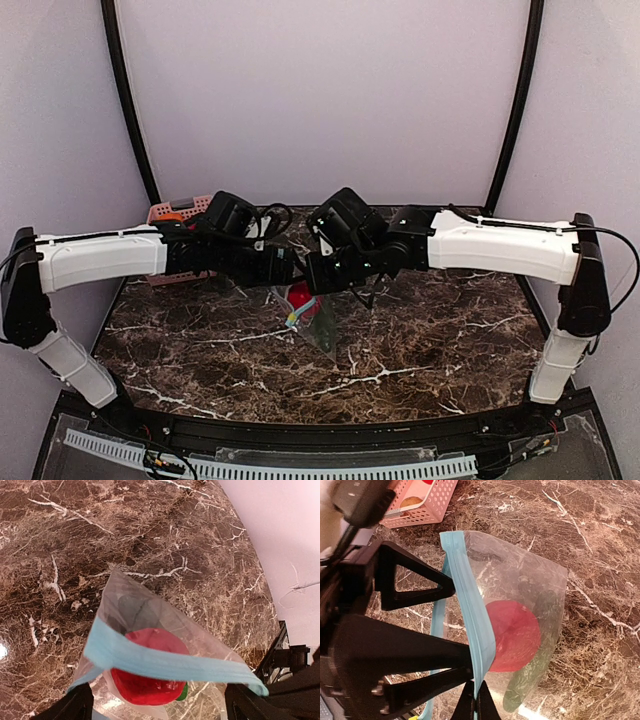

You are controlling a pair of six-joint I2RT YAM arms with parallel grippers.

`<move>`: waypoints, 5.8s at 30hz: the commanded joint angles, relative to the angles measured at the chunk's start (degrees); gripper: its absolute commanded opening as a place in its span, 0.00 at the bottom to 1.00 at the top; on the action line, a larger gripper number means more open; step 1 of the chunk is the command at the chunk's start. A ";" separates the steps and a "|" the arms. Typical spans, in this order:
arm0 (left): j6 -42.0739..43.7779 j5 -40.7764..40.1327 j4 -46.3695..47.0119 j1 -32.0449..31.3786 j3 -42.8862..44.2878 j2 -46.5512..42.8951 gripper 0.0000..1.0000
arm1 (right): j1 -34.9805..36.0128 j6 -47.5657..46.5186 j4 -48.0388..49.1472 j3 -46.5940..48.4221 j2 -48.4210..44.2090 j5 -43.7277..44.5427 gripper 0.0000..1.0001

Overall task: Place the food in the zip-top bag and seal the zipper
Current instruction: Place the fake vegetable in the zipper food storage bag, then pick up the fake vegetable from the bin, then place the fake vegetable in the zipper food storage bag.

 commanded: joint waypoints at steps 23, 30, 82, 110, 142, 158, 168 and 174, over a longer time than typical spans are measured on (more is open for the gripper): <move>-0.18 5.64 -8.59 9.92 -10.62 -20.24 0.85 | -0.19 1.61 0.28 -0.51 0.27 0.53 0.00; 11.65 5.51 -20.81 22.42 -5.29 -22.27 0.96 | -0.27 1.05 0.25 -0.61 0.17 0.45 0.00; 26.43 -2.08 -26.01 46.69 24.37 30.20 0.91 | -0.36 -0.02 0.44 2.62 2.38 -2.22 0.00; 26.31 0.66 -13.55 48.45 13.35 7.41 0.79 | -0.36 1.08 0.16 2.81 2.83 -1.71 0.00; 8.66 14.74 3.57 -3.77 -9.01 -21.70 0.76 | -2.74 -0.68 9.13 -4.61 -4.10 -14.10 0.00; 7.87 8.01 4.85 -6.10 -6.77 -10.03 0.75 | -2.75 -1.16 13.49 -7.64 -6.41 -18.98 0.00; 7.95 -2.88 2.20 -6.07 -5.68 -8.13 0.75 | -2.52 -1.84 14.55 -8.17 -5.80 -20.77 0.00; 7.86 -10.15 3.30 -6.10 -5.83 -8.84 0.75 | -2.53 -1.57 15.05 -8.69 -5.63 -21.21 0.00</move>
